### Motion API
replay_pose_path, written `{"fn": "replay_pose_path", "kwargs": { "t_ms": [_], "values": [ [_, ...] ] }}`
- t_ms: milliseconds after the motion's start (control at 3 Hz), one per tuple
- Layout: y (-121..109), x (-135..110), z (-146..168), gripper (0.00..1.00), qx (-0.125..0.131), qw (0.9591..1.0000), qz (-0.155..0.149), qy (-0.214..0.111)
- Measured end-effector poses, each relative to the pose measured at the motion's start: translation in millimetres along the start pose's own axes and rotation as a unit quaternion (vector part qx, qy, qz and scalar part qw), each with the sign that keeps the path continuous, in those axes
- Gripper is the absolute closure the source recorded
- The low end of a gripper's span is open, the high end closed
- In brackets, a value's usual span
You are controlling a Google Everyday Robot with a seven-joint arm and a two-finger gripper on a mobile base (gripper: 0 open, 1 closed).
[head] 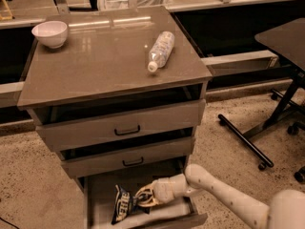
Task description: Pick blue chip bag from bottom drawer and place on counter
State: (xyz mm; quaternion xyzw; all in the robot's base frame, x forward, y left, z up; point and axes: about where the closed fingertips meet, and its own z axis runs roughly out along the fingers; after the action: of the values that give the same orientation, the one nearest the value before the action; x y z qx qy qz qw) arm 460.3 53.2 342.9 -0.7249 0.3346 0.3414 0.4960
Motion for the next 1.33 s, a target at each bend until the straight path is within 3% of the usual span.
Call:
{"fn": "replay_pose_path", "kwargs": {
  "t_ms": [333,667,1000,1333],
  "values": [
    [-7,-82,-25,1.0,0.017,0.9929,-0.118,-0.008],
    [-50,-164,-58,1.0,0.046,0.9818,-0.178,0.049],
    [-86,-218,-81,1.0,0.047,0.9853,-0.141,0.084],
    [-163,-247,-134,1.0,0.083,0.9813,-0.089,0.149]
  ]
}}
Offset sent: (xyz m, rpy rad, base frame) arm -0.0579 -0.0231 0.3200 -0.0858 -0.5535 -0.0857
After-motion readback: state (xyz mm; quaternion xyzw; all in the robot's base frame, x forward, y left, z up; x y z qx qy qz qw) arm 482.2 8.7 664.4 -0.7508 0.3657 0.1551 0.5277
